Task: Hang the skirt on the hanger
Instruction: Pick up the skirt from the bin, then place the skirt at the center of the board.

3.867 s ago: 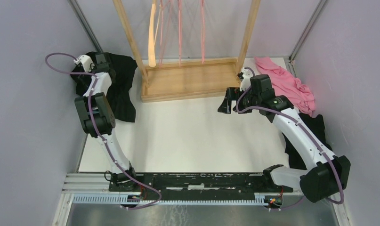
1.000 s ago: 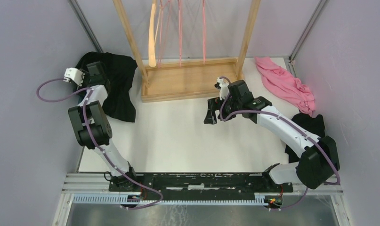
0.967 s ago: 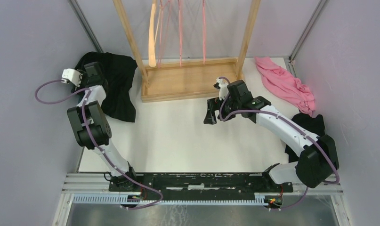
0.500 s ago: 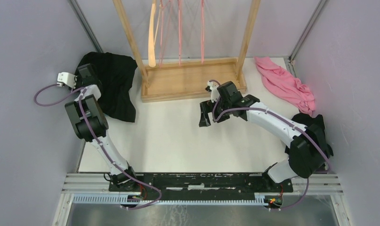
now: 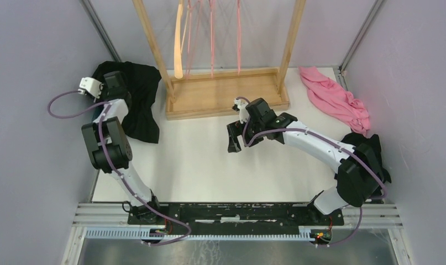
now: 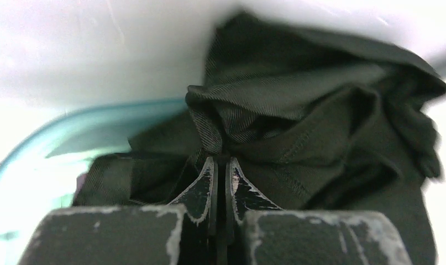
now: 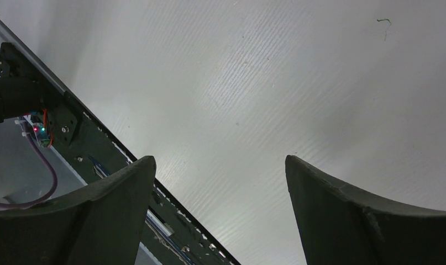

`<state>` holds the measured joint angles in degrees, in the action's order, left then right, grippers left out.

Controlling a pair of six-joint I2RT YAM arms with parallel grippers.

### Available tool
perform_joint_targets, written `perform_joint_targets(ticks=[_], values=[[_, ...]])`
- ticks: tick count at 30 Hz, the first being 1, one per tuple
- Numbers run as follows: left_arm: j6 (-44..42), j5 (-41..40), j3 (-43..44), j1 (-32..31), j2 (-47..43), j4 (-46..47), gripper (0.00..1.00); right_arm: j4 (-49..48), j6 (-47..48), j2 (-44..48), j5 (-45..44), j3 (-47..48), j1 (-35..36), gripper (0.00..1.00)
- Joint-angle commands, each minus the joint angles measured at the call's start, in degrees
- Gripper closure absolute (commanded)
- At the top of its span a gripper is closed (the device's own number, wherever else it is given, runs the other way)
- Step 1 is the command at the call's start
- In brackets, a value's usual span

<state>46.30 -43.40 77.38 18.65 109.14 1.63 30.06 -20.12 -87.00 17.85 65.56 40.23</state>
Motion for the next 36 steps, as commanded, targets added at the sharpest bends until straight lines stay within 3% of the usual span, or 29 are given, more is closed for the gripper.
perform_joint_targets(ticks=[1,10,13,26,36], values=[[-2.5,-5.1,-3.7,-6.2,-9.7,-0.2,0.97,-0.3,-0.3,2.5,-2.2,2.6,1.1,0.07],[-3.1,-6.0,-7.5,-9.9,-26.0,-6.2,0.97,1.5,-0.3,8.4,-3.9,-0.1,2.0,0.07],[-3.3,-2.0,-8.8,-10.4,-32.0,-9.0,0.96,1.7,-0.6,10.6,-4.5,-0.7,2.1,0.07],[-9.0,43.4,-10.5,-10.4,-51.1,-20.0,0.95,3.7,-1.2,19.2,-7.0,-3.1,2.2,0.07],[1.2,74.6,-8.1,-11.0,-58.2,-18.2,0.94,3.0,-2.2,21.2,-8.5,-3.4,2.1,0.07]])
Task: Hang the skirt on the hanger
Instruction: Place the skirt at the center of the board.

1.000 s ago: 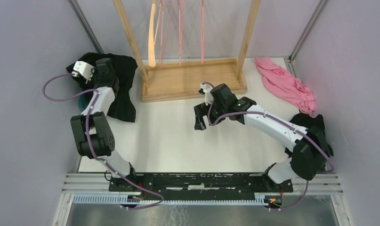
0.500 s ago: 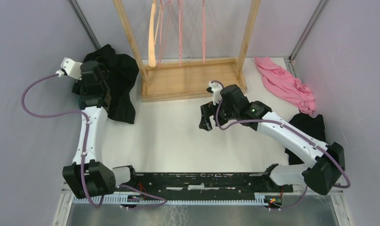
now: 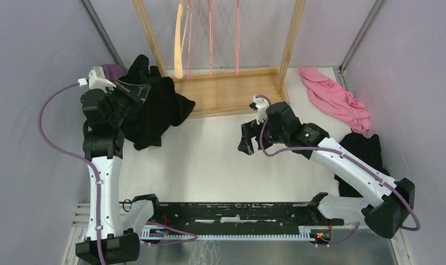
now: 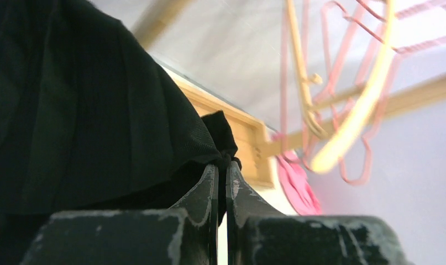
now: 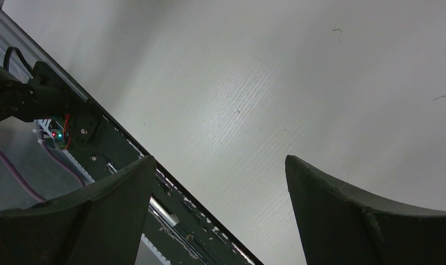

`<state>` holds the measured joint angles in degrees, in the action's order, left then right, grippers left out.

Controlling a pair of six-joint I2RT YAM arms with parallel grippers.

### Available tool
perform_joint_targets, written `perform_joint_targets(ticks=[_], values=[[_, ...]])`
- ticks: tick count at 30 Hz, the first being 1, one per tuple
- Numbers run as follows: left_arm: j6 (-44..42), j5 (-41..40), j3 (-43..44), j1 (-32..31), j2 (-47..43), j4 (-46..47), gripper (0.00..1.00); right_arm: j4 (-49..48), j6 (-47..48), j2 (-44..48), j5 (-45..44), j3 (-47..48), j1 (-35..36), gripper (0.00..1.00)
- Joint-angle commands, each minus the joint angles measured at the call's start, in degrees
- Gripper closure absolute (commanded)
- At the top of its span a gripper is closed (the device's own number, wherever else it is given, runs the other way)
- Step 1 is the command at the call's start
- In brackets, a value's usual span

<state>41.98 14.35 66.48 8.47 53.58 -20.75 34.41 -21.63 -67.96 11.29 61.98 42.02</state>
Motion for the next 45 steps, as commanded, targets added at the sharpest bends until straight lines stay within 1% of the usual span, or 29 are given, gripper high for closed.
perform_joint_targets(ticks=[1,5,8,10,12,15,18,21,25,30,34,37,38,40,41,43,45], values=[[6.6,19.5,2.9,-1.0,-3.3,4.9,0.94,-1.2,-0.7,2.3,-2.3,0.4,0.3,0.07],[11.6,26.1,2.5,-1.9,-6.4,7.7,0.93,-0.7,-1.1,2.0,-3.6,1.5,0.4,0.07],[14.0,28.4,1.9,-2.6,-8.8,8.9,0.93,-0.7,-1.6,1.8,-3.5,1.8,0.3,0.07],[14.5,29.5,-0.3,-2.7,-10.6,9.0,0.92,-0.9,-1.9,1.8,-3.6,1.5,0.3,0.07],[14.1,29.9,-4.3,-2.8,-12.8,8.7,0.91,-1.0,-2.2,1.8,-3.9,0.9,0.4,0.07],[12.9,29.7,-13.3,-2.8,-16.2,7.7,0.91,-1.5,-2.3,1.6,-4.1,-0.4,0.3,0.08],[11.5,28.6,-22.6,-3.0,-19.7,5.6,0.9,-2.1,-2.6,0.7,-3.5,-1.2,0.3,0.08],[10.0,27.5,-29.3,-3.3,-23.6,2.8,0.89,-3.5,-2.9,-1.0,-2.7,-1.9,0.4,0.08],[9.4,27.6,-34.9,-3.7,-28.2,-0.2,0.87,-6.7,-3.8,-4.9,-0.4,-1.8,0.3,0.08],[5.7,26.3,-38.3,-5.0,-30.1,-5.3,0.86,-11.8,-5.4,-11.8,3.0,0.4,0.3,0.09],[0.2,20.3,-38.2,-5.0,-31.6,-12.4,0.82,-18.4,-6.2,-19.8,7.3,3.9,0.9,0.08],[-4.5,10.8,-35.4,-5.0,-31.5,-21.4,0.81,-23.0,-6.5,-26.2,10.6,8.1,1.1,0.06],[-5.3,7.7,-34.2,-5.0,-31.6,-24.3,0.83,-24.1,-6.6,-28.4,11.2,10.1,1.1,0.05],[-3.9,-1.8,-31.7,-5.0,-31.1,-30.0,0.9,-26.1,-7.3,-33.6,13.1,14.5,1.1,0.05],[-2.6,-4.5,-30.9,-5.0,-30.8,-31.6,0.93,-27.3,-8.1,-35.8,14.1,16.8,1.1,0.04],[-0.7,-6.7,-30.1,-5.0,-30.3,-33.0,0.96,-29.7,-9.9,-40.1,16.2,21.8,1.1,0.04],[0.4,-7.7,-29.4,-5.0,-29.7,-33.9,0.93,-31.3,-11.3,-44.1,16.7,26.2,1.1,0.04]])
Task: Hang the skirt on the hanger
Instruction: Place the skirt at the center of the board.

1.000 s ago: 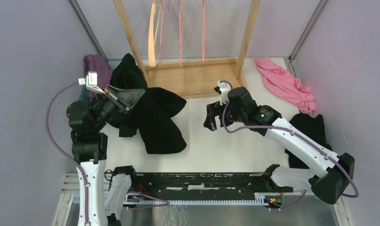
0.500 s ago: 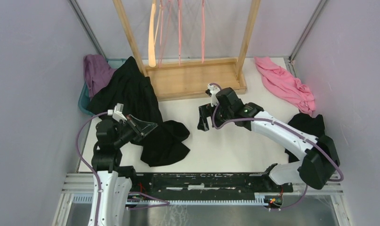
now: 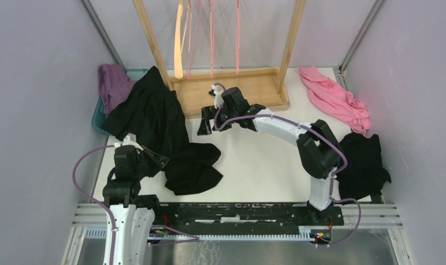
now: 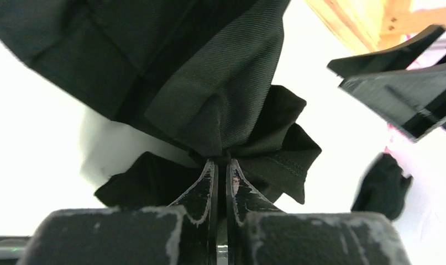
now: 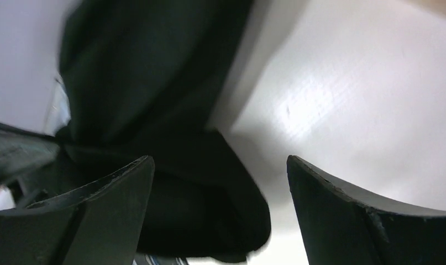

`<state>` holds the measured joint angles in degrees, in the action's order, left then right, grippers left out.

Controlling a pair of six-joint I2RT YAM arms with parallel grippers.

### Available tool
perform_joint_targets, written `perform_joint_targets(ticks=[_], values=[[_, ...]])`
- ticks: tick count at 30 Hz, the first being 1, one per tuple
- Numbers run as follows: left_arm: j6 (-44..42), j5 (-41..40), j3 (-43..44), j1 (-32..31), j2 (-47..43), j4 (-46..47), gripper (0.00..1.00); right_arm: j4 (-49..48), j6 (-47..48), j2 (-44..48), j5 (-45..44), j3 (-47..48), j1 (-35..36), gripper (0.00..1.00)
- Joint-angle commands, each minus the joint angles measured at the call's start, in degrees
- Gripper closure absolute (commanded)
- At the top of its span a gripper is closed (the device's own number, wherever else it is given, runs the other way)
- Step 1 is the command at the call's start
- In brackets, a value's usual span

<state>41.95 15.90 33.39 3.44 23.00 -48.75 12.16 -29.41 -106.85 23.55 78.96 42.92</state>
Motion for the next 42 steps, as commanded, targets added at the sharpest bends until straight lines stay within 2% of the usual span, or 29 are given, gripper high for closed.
perform_joint_targets(ticks=[1,4,7,16,20,21,23,24,26,27,31,35,42], values=[[0.7,-9.7,4.2,0.1,1.1,-6.5,0.91,-8.9,-3.6,-7.1,4.1,11.6,0.2,0.04],[0.9,-10.2,5.9,0.1,1.7,-8.4,0.78,-6.8,-2.8,-12.4,2.2,18.8,0.2,0.04],[1.0,-9.4,5.2,0.0,1.6,-7.7,0.71,-6.3,-3.9,-18.2,2.9,26.0,0.3,0.03],[0.3,-8.5,4.6,0.0,1.2,-7.0,0.69,-3.2,-8.6,-35.5,4.1,43.7,3.4,0.0],[0.0,-8.3,4.7,0.1,1.0,-7.0,0.62,-2.8,-9.0,-38.8,3.3,46.9,5.3,0.02],[-0.1,-8.5,4.9,0.1,0.9,-6.9,0.58,-1.4,-8.5,-39.3,2.1,47.6,5.7,0.04],[-0.2,-8.7,5.1,0.1,0.9,-6.9,0.54,-0.7,-8.1,-39.2,1.2,46.8,6.2,0.24],[-0.3,-8.7,5.3,0.1,0.9,-6.9,0.54,-1.5,-8.2,-38.6,0.8,45.1,6.3,0.39],[-0.5,-8.8,5.4,0.0,0.8,-6.8,0.54,-4.2,-8.5,-35.8,0.3,40.2,6.3,0.83],[-0.7,-8.7,5.4,0.1,0.7,-6.7,0.54,-5.2,-8.1,-33.9,-0.4,37.2,6.2,0.97],[-1.2,-8.3,5.5,0.0,0.3,-6.1,0.53,-9.7,-5.3,-20.6,-4.0,22.9,5.7,0.99],[-1.3,-7.0,5.2,0.0,0.2,-5.1,0.53,-10.1,-2.9,-7.3,-4.8,11.1,3.2,0.99],[-1.4,-5.4,4.0,0.0,-0.6,-3.8,0.52,-1.2,3.3,10.8,-7.0,2.7,-1.9,0.99]])
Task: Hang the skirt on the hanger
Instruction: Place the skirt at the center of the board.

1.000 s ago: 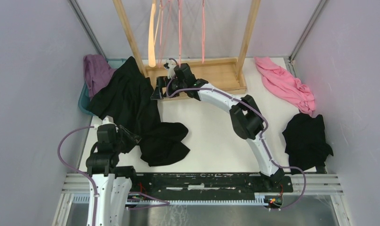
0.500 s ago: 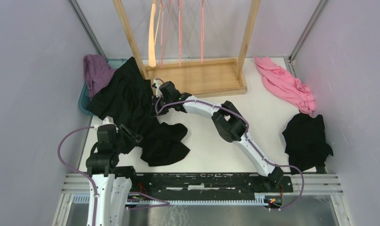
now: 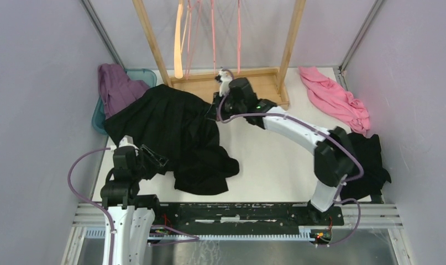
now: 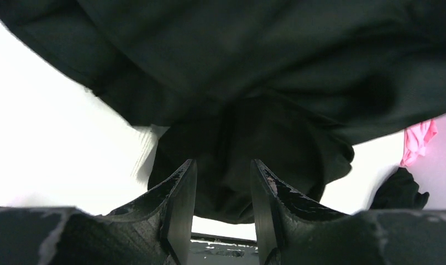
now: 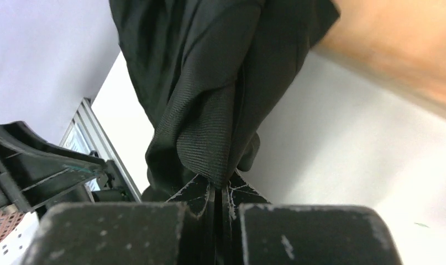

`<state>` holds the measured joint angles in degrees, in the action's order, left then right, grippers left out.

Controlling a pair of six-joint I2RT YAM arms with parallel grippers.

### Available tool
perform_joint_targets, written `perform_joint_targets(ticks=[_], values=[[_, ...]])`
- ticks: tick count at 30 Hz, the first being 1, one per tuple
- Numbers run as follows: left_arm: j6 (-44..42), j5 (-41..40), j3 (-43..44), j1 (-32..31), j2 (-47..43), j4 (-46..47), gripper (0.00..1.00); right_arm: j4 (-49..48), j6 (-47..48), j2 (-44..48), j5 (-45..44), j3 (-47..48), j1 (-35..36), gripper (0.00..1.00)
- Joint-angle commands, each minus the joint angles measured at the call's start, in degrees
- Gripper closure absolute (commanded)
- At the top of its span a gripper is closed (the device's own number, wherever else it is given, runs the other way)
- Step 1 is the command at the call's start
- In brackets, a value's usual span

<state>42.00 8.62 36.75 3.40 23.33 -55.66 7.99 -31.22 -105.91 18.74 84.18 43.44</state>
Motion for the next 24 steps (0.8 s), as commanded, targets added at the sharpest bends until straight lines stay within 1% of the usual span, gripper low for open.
perform_joint_targets(ticks=[1,8,13,18,20,21,22,23,24], values=[[-1.5,2.1,0.5,0.0,-1.0,3.1,0.52,3.8,5.7,12.7,-2.5,-3.3,-3.1,0.99],[-2.1,3.1,0.3,0.0,-1.2,4.0,0.51,11.8,10.7,25.4,-6.3,-4.4,-4.5,0.99],[-2.1,4.1,0.0,0.0,-1.2,4.6,0.51,17.5,13.1,31.9,-10.1,-4.3,-4.8,0.99],[-2.3,5.8,-1.2,0.0,-1.6,5.7,0.5,22.3,12.9,39.0,-23.5,-7.5,-5.4,0.99],[-2.4,7.5,-1.8,0.0,-1.5,6.5,0.49,24.5,12.6,40.7,-28.2,-8.7,-6.1,0.99],[-2.5,9.6,-2.3,0.0,-1.5,7.5,0.48,26.3,12.8,40.9,-29.4,-9.0,-6.4,0.99],[-2.7,12.0,-3.1,0.0,-1.5,8.7,0.45,27.3,12.9,40.7,-30.5,-9.4,-6.6,0.99],[-2.7,14.9,-3.9,0.0,-1.3,10.3,0.3,28.0,13.0,40.2,-30.9,-10.1,-6.8,0.99],[-2.5,18.7,-4.8,0.0,-0.9,12.4,0.07,28.3,12.9,39.7,-31.7,-11.1,-7.0,0.99]])
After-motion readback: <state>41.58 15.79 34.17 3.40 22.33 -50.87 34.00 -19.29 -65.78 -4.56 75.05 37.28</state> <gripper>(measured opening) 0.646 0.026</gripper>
